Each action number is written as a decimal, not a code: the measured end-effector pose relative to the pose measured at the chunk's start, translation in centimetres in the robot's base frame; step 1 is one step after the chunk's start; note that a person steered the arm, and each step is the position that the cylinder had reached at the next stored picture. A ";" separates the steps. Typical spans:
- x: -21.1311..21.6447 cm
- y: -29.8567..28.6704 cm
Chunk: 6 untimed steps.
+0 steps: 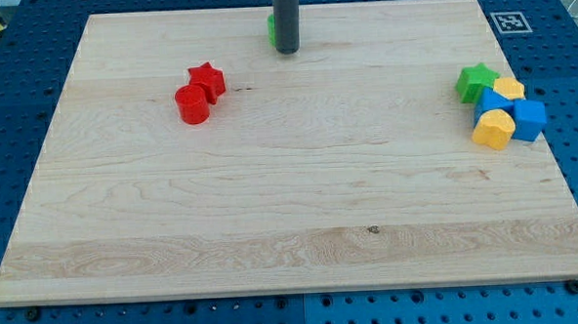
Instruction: Move red star closer to green circle
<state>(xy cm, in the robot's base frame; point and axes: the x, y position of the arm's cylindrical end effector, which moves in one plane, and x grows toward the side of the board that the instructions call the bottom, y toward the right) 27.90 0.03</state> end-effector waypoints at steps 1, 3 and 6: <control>-1.5 0.0; -1.9 0.0; 2.6 -0.1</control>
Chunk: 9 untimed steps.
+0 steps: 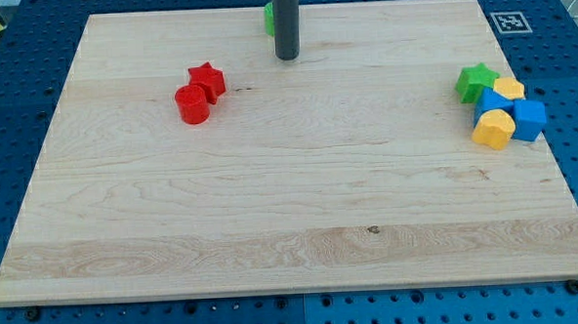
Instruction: Move red star closer to green circle
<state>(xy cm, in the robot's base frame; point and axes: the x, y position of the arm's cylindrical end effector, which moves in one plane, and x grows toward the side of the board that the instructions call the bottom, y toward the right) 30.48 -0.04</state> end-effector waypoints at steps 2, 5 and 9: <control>2.8 -2.0; 0.5 -13.3; 8.0 -7.5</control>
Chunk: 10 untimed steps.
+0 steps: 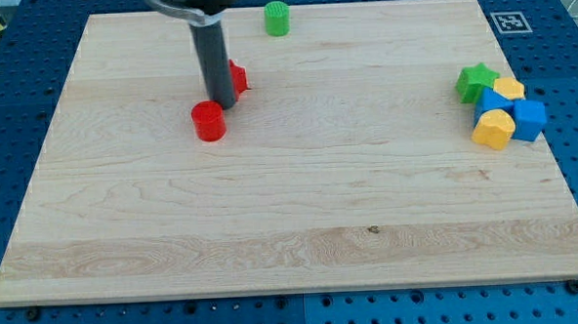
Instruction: Move red star closer to green circle
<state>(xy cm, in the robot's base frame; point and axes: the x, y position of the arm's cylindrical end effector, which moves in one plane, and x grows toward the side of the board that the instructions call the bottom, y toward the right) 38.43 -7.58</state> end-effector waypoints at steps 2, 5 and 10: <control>-4.0 -0.6; -9.4 -2.8; -10.6 2.2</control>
<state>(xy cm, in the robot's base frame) 27.86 -5.35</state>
